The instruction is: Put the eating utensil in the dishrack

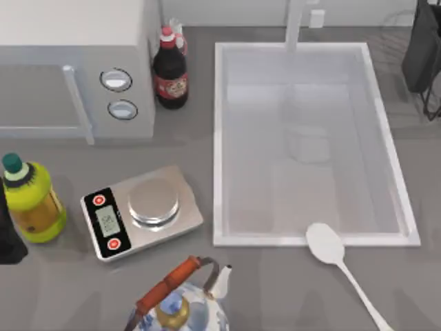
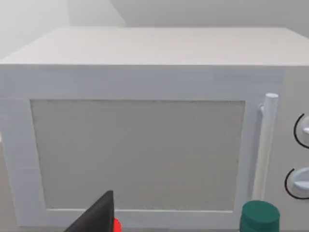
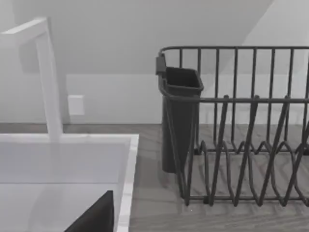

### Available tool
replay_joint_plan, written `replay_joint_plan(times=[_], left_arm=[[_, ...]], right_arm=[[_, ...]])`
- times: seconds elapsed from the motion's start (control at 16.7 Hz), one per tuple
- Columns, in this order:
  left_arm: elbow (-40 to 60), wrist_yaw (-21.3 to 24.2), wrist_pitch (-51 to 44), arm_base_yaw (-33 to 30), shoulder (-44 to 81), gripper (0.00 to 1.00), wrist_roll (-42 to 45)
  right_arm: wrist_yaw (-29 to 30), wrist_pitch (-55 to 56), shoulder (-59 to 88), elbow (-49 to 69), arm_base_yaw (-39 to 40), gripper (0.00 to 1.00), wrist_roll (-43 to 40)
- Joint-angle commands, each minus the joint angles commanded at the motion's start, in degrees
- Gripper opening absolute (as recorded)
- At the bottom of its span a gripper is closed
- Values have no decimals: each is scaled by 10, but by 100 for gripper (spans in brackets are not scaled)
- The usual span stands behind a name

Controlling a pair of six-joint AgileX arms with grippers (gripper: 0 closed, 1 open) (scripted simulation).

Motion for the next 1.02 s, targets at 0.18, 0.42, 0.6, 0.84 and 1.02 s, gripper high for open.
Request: replay_joint_plan(times=[0.18, 0.42, 0.6, 0.84, 1.02], left_arm=[[0, 0, 0, 0, 0, 100, 0], [0, 0, 0, 0, 0, 100, 0], [0, 0, 0, 0, 0, 100, 0], [0, 0, 0, 0, 0, 100, 0], [0, 0, 0, 0, 0, 100, 0]], right_arm=[[0, -6, 7, 6, 4, 100, 1], [3, -77, 93, 76, 51, 100, 10], [4, -167, 219, 160, 111, 100, 25], [5, -307, 434, 286, 200, 100, 50], [6, -409, 593, 377, 263, 100, 68]])
